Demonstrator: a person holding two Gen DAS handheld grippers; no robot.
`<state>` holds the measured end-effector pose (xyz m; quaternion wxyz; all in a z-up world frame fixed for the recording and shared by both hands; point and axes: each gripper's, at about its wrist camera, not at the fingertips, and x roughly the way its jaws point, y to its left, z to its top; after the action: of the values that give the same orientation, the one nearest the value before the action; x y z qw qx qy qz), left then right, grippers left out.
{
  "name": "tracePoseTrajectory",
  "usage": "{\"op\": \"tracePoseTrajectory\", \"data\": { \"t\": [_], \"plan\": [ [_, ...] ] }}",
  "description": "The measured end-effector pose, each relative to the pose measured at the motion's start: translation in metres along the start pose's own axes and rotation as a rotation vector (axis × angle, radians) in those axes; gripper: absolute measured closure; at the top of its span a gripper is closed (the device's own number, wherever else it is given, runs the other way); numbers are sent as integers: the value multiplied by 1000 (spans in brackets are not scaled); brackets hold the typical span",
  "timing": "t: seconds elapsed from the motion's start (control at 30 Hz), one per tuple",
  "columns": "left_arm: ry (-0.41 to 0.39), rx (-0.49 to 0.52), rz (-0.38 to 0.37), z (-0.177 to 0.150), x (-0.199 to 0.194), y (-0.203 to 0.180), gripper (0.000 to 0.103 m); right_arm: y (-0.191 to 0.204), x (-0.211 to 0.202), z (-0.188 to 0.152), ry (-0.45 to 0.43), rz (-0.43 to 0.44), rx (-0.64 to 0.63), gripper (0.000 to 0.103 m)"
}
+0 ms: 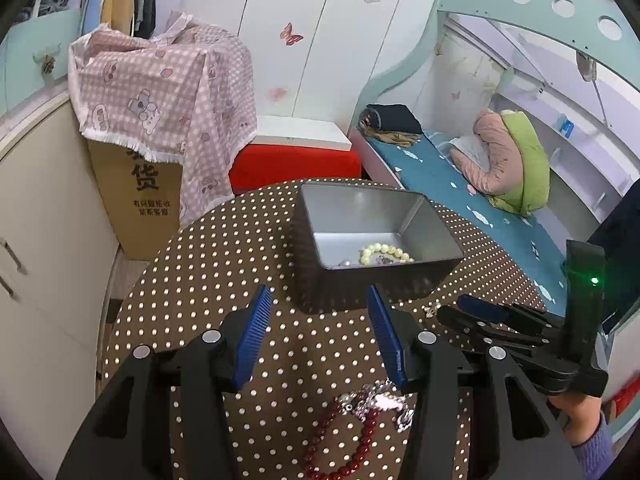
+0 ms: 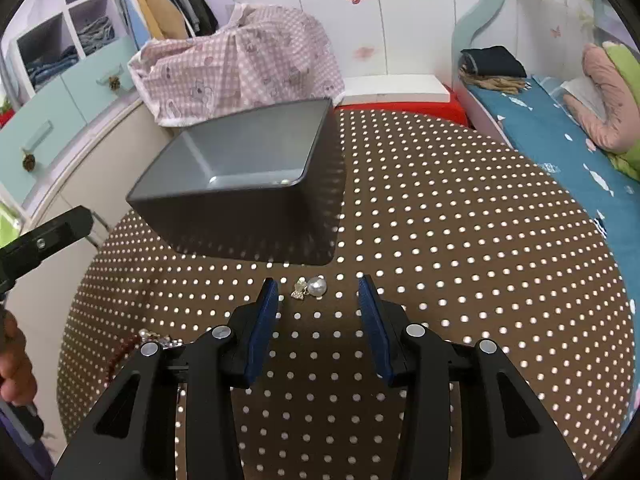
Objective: Organize jewelry
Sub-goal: 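Withdraw both open grippers from the grey box toward the remaining jewelry, then grasp the pearl earring with the right gripper while the left gripper grasps a silver charm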
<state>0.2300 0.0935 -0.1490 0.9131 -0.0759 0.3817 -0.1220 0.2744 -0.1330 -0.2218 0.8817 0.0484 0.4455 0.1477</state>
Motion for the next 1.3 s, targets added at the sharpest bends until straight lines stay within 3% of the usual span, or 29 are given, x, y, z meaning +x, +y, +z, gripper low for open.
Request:
{"op": "tracePoseTrajectory", "data": {
  "t": [0.4, 0.53, 0.63, 1.0, 1.3],
  "plan": [
    [21, -22, -5, -7, 8, 11, 55, 14, 19, 6, -7, -38, -37, 62],
    [27, -20, -10, -8, 11, 11, 55, 20, 21, 7, 0, -90, -72, 85],
    [31, -15, -17, -12, 10, 8, 55, 18, 19, 5, 4, -79, -68, 87],
    [86, 21, -78, -53, 6, -20, 55, 4, -21, -34, -15, -19, -21, 88],
    [93, 139, -70, -87, 2, -67, 55, -8, -59, -77, -44, 45, 40, 88]
  ]
}}
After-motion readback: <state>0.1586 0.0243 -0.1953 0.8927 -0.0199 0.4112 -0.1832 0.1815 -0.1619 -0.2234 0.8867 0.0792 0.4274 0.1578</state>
